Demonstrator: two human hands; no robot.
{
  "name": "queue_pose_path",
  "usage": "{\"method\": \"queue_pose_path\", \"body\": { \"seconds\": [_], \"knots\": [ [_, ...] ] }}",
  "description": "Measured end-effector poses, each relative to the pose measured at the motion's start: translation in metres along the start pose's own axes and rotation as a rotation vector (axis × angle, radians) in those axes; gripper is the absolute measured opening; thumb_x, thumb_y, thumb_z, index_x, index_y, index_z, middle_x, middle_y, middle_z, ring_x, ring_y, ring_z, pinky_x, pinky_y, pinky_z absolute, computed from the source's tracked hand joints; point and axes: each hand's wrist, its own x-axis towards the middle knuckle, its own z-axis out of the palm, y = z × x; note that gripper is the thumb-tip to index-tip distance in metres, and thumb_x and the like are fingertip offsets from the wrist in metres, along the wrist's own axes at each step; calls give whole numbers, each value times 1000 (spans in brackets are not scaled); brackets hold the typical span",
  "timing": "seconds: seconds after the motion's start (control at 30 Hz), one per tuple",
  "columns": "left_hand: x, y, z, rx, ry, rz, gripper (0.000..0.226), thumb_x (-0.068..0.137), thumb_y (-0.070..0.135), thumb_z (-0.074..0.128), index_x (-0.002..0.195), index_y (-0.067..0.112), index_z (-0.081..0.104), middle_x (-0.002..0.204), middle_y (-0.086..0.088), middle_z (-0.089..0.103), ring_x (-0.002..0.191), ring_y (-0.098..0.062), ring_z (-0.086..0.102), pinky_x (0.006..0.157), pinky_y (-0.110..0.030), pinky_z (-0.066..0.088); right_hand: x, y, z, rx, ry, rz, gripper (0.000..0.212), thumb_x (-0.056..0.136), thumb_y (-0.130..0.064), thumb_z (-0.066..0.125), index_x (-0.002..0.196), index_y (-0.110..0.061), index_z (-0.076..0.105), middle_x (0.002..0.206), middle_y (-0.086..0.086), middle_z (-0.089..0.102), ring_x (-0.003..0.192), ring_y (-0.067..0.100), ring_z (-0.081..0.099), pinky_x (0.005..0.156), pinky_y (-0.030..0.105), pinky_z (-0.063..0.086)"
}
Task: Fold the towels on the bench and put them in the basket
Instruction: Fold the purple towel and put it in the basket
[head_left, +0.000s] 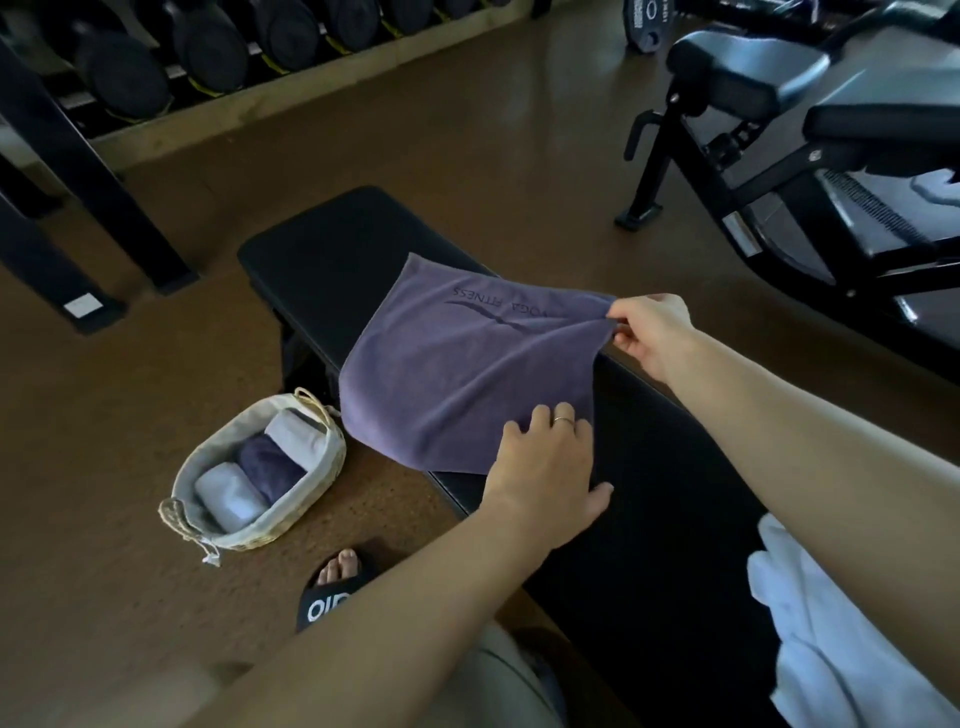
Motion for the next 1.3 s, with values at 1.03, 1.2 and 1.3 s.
{"method": "queue_pose_path", "body": {
  "seconds": [1.03, 1.2, 1.3],
  "knots": [
    [-105, 62, -2, 400, -150, 362, 45, 97, 13, 60, 138, 13, 40, 134, -17, 47, 103, -28, 57, 72, -36, 44, -68, 52, -97, -292, 30, -16, 58, 90, 4, 63, 142, -17, 47, 114, 14, 62, 93, 26, 69, 68, 35, 59],
    [-107, 65, 1, 280, -129, 223, 24, 99, 8, 56, 121, 7, 48, 111, -15, 56, 76, -23, 51, 56, -33, 39, -58, 55, -96, -287, 131, -28, 32, 98, -12, 66, 127, -18, 56, 115, 12, 66, 89, 24, 71, 67, 34, 61],
    [-109, 63, 4, 253, -108, 217, 19, 101, 6, 53, 120, 5, 50, 106, -15, 59, 76, -23, 55, 55, -32, 40, -52, 59, -98, -295, 187, -71, 21, 98, -11, 64, 118, -16, 63, 115, 13, 66, 88, 25, 72, 65, 33, 61]
  ]
}}
